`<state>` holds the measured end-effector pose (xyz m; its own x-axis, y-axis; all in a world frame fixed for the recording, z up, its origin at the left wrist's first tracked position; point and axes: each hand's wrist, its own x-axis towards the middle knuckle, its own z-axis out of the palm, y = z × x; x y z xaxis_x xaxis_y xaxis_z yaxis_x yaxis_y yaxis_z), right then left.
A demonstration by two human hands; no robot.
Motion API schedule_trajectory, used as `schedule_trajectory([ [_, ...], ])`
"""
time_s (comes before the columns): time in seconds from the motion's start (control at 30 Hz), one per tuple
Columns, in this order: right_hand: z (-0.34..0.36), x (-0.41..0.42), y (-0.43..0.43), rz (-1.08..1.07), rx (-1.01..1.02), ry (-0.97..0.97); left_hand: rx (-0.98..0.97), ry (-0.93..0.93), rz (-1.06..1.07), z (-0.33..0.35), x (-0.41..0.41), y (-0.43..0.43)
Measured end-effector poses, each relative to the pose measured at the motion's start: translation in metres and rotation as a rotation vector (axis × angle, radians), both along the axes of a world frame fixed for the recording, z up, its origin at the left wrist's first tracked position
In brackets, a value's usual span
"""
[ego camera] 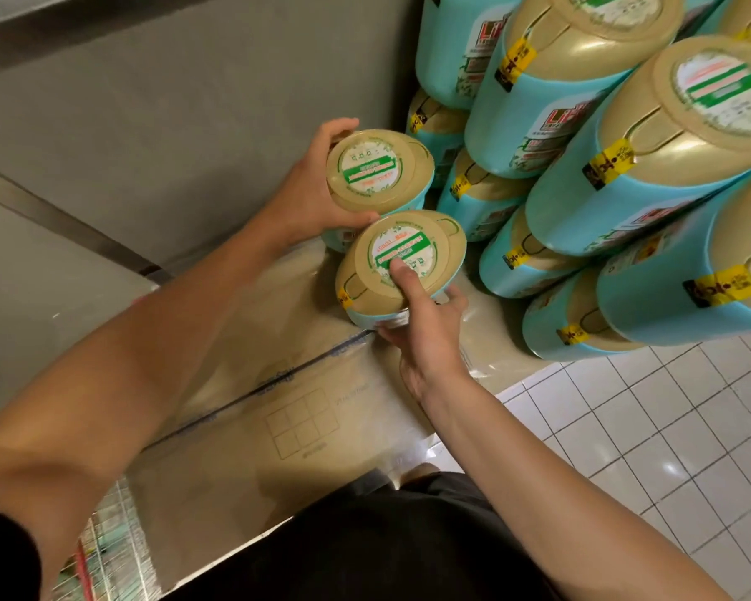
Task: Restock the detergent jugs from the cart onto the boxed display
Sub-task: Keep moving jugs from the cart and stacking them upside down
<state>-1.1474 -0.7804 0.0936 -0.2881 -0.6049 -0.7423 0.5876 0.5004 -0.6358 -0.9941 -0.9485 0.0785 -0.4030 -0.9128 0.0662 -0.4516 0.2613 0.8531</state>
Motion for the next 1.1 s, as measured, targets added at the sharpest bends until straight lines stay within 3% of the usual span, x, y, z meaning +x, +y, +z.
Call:
schedule_trajectory([
  [0.17, 0.000, 0.011, -0.028, -0.051, -0.004, 0.079, 0.055, -0.085, -0.076, 0.014, -0.003, -0.031],
  [0.27, -0.001, 0.010, -0.040, -0.069, 0.006, 0.102, 0.005, -0.115, 0.012, 0.012, 0.002, -0.031],
  [0.5, -0.004, 0.010, -0.056, -0.013, -0.018, 0.068, 0.198, 0.201, 0.372, -0.026, 0.006, 0.007],
  [0.73, -0.005, 0.007, -0.071, 0.051, 0.022, 0.099, 0.161, 0.132, 0.514, -0.034, 0.012, 0.010],
  [0.93, -0.006, 0.004, -0.071, 0.076, -0.019, 0.074, 0.195, 0.152, 0.516, -0.037, 0.013, 0.006],
  [1.1, -0.008, -0.009, -0.067, 0.146, -0.093, 0.256, 0.195, 0.166, 0.518, -0.033, 0.011, 0.006],
])
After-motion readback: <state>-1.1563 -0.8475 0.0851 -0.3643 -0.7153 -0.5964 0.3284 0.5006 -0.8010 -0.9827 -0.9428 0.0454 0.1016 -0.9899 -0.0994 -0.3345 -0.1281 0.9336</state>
